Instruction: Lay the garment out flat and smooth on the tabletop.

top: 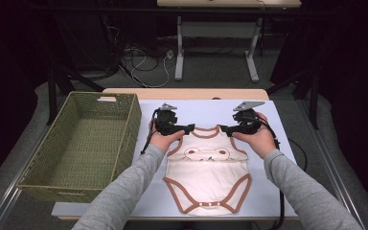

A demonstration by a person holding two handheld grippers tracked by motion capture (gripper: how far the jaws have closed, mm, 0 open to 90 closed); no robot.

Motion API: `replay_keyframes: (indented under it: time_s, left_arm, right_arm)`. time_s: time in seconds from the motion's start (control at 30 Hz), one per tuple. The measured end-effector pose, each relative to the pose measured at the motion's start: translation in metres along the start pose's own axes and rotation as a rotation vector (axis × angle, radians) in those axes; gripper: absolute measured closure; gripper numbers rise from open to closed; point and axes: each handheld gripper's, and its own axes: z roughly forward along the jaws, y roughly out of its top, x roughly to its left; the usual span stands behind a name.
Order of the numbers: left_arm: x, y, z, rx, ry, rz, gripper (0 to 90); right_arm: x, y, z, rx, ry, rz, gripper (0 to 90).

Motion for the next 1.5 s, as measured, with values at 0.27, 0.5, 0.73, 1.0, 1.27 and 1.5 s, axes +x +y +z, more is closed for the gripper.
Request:
replay_keyframes:
  time_s: [0.27,0.5,0.73,1.0,1.27,1.5]
  left_arm:
    - [0.009,0.005,0.012,-0.031,0.002,0.028,19.7]
    - [0.021,0.007,0.026,-0.010,0.037,0.007,25.1]
    - [0.036,0.002,0.036,0.036,0.083,0.014,32.3]
    - [0.044,-0.003,0.046,0.073,0.103,0.020,38.8]
    - [0.048,-0.012,0.058,0.122,0.130,0.002,40.4]
    - [0.049,-0.014,0.061,0.131,0.114,-0.008,51.5]
  right_arm:
    - [-0.004,0.006,0.019,-0.008,-0.009,0.002,36.9]
    - [-0.010,0.002,0.038,0.023,-0.014,0.020,41.1]
    - [-0.019,-0.005,0.053,0.052,0.005,0.046,46.6]
    - [-0.027,-0.012,0.063,0.078,0.019,0.104,46.3]
    - [-0.035,-0.018,0.067,0.107,-0.003,0.126,50.4]
    - [-0.042,-0.020,0.065,0.111,-0.029,0.153,51.6]
